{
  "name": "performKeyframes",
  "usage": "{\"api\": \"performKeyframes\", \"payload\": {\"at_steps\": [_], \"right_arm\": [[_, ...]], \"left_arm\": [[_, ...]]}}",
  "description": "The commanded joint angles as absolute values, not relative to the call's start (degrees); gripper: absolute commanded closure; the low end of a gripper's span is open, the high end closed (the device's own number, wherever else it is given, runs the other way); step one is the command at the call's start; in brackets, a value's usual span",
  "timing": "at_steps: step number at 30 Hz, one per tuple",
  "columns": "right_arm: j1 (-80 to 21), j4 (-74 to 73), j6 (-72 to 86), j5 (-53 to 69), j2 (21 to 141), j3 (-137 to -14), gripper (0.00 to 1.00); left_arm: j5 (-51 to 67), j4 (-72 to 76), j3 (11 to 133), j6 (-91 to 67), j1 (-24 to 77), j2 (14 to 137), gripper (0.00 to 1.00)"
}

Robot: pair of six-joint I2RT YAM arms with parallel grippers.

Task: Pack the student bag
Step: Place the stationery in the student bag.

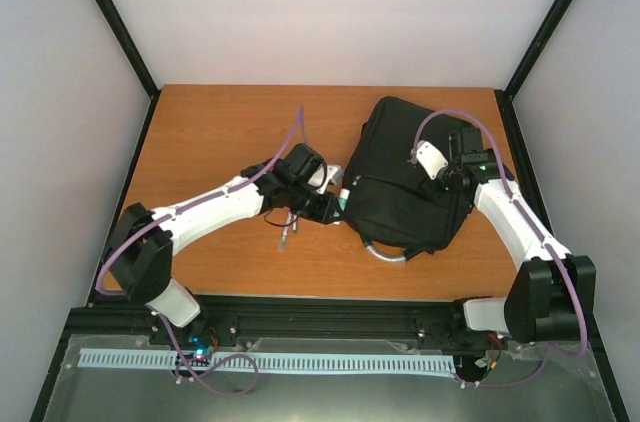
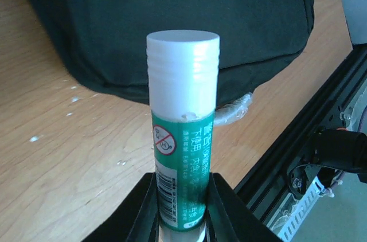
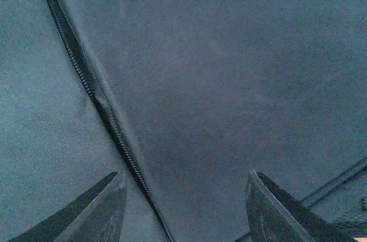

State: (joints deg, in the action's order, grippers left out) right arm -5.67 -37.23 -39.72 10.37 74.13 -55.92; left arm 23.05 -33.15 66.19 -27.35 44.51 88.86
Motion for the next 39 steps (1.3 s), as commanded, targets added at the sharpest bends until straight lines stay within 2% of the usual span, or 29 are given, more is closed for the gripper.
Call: {"api": "performKeyframes", "payload": {"at_steps": [1,12,15,18,22,24,30,39], "right_arm": [[-7.2,-36.41,-41.49,7.85,76.58,-54.3,0.43],[-7.82,-32.16,-40.86,5.14,79.81,-52.25,0.41],[-7.91,-31.05,-40.25,3.67,81.63,-52.41,0.44],[-7.91,-29.17,-38.9,1.54,82.8,-52.55,0.52],[-7.91,-28.5,-37.28,1.06,81.6,-53.61,0.79],[-7.91,-28.95,-36.65,1.74,79.99,-54.29,0.88],[-7.91,-32.17,-35.21,4.12,75.95,-56.15,0.96],[-8.05,-35.9,-32.7,9.94,74.07,-57.53,0.97]], "left_arm": [[27.58,-25.2,66.38,-28.64,47.04,91.79,0.87],[29.84,-21.53,67.85,-31.08,50.37,98.72,0.87],[30.53,-21.3,68.93,-31.29,50.75,100.17,0.87],[32.28,-21.39,70.93,-30.98,50.73,101.98,0.87],[33.54,-24.48,76.6,-29.16,50.75,106.04,0.86],[34.66,-25.27,79.52,-28.78,50.79,108.6,0.87],[36.15,-29.54,90.15,-27.42,50.75,115.62,0.86],[38.03,-31.95,99.03,-27.59,50.7,123.79,0.87]]}}
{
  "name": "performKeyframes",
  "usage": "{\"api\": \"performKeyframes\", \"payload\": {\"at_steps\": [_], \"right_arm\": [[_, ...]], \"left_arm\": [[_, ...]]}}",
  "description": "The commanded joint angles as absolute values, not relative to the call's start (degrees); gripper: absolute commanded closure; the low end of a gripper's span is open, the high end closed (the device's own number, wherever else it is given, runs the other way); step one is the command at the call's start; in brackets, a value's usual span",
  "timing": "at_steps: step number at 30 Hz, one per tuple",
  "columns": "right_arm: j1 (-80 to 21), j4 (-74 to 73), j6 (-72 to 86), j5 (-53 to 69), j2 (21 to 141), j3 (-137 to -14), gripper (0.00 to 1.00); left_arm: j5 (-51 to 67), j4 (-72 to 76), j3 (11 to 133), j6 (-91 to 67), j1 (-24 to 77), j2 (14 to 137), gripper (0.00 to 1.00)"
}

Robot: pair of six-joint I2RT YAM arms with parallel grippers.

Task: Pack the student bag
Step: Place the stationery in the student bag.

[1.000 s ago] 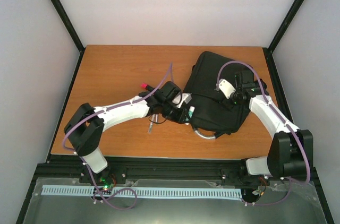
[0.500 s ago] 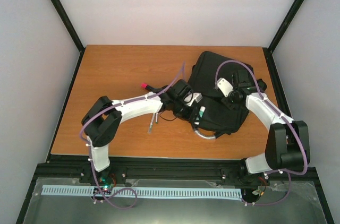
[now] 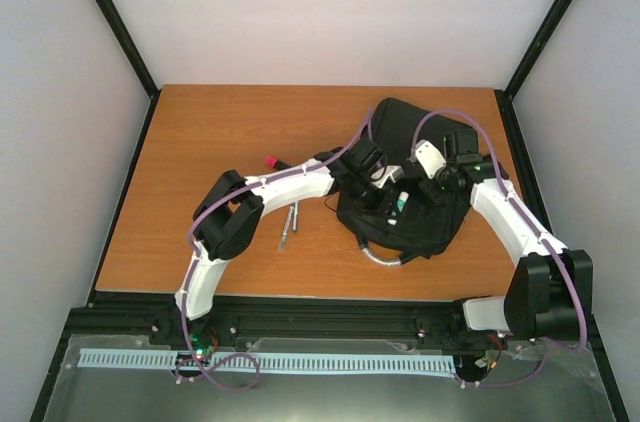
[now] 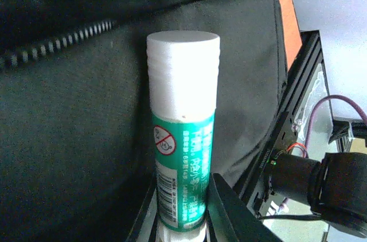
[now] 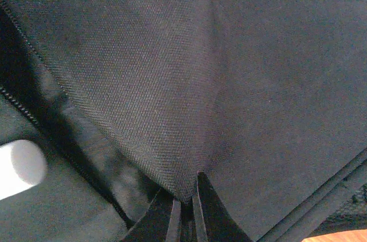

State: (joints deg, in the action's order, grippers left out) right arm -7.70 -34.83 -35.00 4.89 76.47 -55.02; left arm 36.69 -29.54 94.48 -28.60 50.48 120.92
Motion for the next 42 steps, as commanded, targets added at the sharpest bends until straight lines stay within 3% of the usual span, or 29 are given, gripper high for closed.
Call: {"api": "performKeyframes", "payload": {"at_steps": [1,13,21,27,32,42], "right_arm": [[-8.08,-36.08,-32.31,10.47,73.97,-57.63,0.97],[-8.09,-35.99,-27.85,15.29,70.5,-54.97,0.97],[-8.09,-33.05,-26.28,16.06,71.26,-52.25,0.97],[-8.09,-32.0,-26.3,15.14,70.93,-50.48,0.97],[-8.09,-31.32,-26.36,14.4,69.36,-49.12,0.97],[-8.11,-31.01,-26.19,14.77,69.26,-48.7,0.97]], "left_arm": [[37.68,-32.22,99.96,-27.66,50.71,124.56,0.87],[31.96,-36.95,113.65,-28.07,50.25,134.25,0.85],[26.57,-39.87,112.54,-27.44,50.22,132.54,0.59],[23.42,-39.76,107.17,-27.12,50.27,126.09,0.54],[23.44,-34.58,95.6,-29.29,50.48,117.61,0.59],[25.22,-9.16,74.68,-37.81,52.21,108.7,0.98]]}}
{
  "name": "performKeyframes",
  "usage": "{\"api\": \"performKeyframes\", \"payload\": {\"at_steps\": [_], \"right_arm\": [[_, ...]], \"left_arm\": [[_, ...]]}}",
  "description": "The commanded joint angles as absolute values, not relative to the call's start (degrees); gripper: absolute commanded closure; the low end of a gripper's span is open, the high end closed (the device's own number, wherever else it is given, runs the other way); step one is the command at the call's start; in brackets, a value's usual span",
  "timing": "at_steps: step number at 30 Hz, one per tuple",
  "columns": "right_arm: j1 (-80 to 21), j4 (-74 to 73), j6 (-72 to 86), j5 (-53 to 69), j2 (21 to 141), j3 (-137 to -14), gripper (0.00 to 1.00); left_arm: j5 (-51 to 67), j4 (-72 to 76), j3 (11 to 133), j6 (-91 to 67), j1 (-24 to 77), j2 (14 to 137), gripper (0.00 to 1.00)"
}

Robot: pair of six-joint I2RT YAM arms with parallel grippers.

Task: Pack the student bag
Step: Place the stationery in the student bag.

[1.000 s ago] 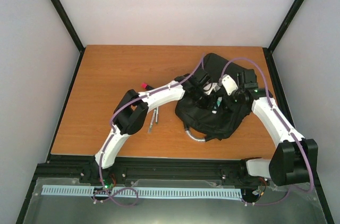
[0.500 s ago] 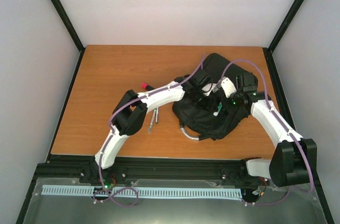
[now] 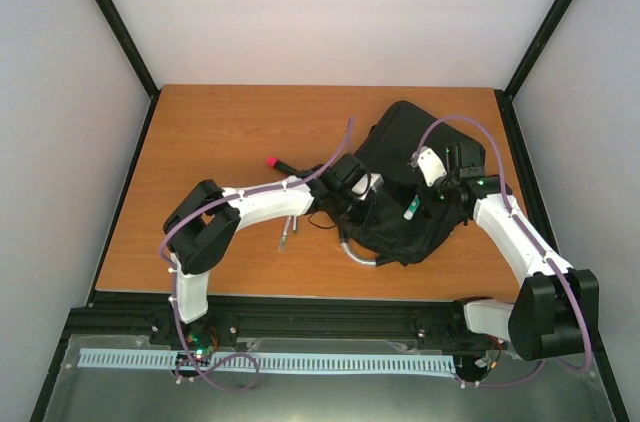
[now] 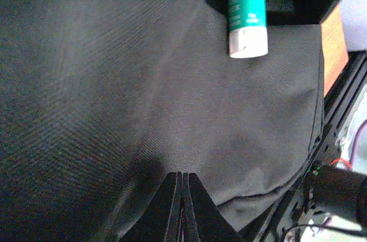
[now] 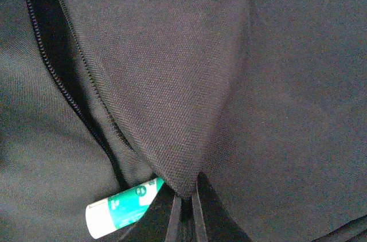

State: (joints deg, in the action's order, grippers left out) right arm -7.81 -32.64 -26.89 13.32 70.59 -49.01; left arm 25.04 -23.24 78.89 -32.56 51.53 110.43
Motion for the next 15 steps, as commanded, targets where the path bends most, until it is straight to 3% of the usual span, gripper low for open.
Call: {"api": "performKeyframes", "payload": {"at_steps": [1,15], "right_arm": [[-8.09,-30.98,-26.21,14.72,69.33,-48.62,0.97],[-8.09,-30.92,-26.2,14.44,69.53,-48.39,0.97]], "left_arm": [[25.65,-6.12,73.45,-39.42,52.21,109.09,0.99],[27.57,4.7,78.13,-43.79,53.7,119.73,0.99]]}}
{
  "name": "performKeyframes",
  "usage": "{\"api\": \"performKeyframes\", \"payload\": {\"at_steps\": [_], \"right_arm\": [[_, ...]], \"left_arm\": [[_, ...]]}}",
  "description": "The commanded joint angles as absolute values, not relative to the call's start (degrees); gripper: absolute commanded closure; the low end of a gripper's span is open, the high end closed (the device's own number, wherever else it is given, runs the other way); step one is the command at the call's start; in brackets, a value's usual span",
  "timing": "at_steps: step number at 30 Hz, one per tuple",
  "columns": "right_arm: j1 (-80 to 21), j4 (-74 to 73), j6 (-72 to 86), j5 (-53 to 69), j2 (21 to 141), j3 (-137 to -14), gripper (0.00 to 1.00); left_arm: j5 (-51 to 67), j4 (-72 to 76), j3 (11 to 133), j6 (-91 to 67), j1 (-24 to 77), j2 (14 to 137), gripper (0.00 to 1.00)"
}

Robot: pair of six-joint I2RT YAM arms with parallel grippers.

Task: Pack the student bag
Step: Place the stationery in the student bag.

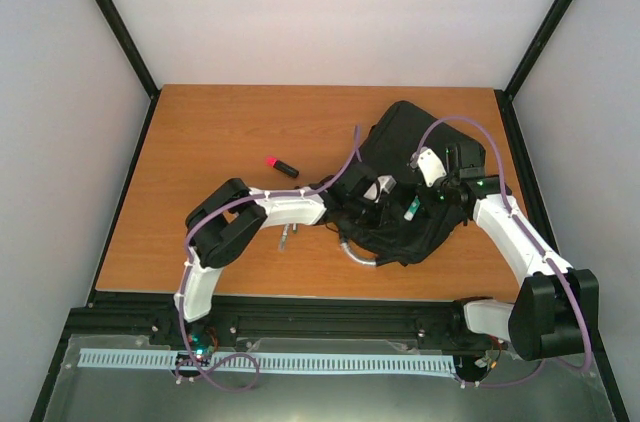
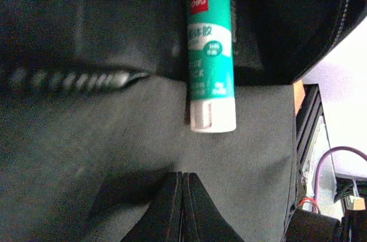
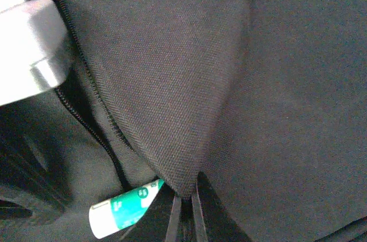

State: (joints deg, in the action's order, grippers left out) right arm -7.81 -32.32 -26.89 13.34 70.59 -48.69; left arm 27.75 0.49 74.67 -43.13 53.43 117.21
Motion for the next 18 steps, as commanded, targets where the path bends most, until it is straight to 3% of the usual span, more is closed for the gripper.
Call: {"api": "performKeyframes", "payload": {"at_steps": [1,8,13,18], "right_arm": [[-8.09,-30.87,-26.24,14.42,69.52,-48.37,0.97],[-8.09,-30.78,-26.27,13.88,69.78,-48.27,0.97],[-8.01,-30.85,-26.19,13.64,70.01,-48.24,0.97],[-8.0,-30.79,-26.17,13.46,70.04,-48.08,0.97]], "left_arm": [[27.8,4.91,78.69,-43.89,53.7,120.42,0.99],[28.06,7.93,83.19,-46.11,53.7,124.47,0.99],[17.6,5.02,88.29,-46.54,53.58,126.26,0.99],[15.81,6.64,92.13,-48.96,52.91,129.73,0.99]]}}
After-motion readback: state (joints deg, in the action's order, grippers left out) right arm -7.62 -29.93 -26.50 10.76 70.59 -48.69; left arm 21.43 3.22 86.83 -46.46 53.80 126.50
